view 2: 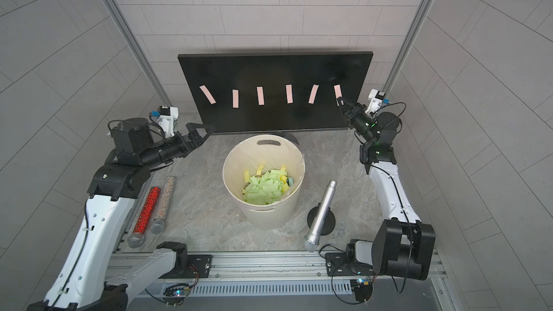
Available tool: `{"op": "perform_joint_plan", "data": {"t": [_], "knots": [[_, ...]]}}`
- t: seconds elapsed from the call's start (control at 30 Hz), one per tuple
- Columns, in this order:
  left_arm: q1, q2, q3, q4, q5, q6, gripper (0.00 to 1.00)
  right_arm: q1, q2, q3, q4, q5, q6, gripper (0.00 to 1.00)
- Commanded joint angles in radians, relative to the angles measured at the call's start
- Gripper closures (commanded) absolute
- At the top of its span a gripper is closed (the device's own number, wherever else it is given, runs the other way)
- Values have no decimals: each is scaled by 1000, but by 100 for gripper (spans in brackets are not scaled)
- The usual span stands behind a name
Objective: Remove the sticky note from the monitor
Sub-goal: Tear off the sticky note from the monitor.
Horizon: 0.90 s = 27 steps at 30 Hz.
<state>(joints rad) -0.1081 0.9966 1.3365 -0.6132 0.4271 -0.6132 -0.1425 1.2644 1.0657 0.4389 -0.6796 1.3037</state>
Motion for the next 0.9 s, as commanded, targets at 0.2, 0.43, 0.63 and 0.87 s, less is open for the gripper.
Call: {"op": "perform_joint_plan", "data": {"t": [0.2,0.43,0.63,0.87], "knots": [[-5,-33,-8,-50,31,-2,0,104,-172,-7,-196,-45,-145,100],[-4,-55,-13,-93,40,4,0,273,-250,42,-378,-37,-328,100],[-4,-73,-31,-115,49,6,0,454,-270,91,-540,4,-478,100],[-4,-83,-50,-130,53,2,0,680,-237,163,-726,110,-654,100]]}}
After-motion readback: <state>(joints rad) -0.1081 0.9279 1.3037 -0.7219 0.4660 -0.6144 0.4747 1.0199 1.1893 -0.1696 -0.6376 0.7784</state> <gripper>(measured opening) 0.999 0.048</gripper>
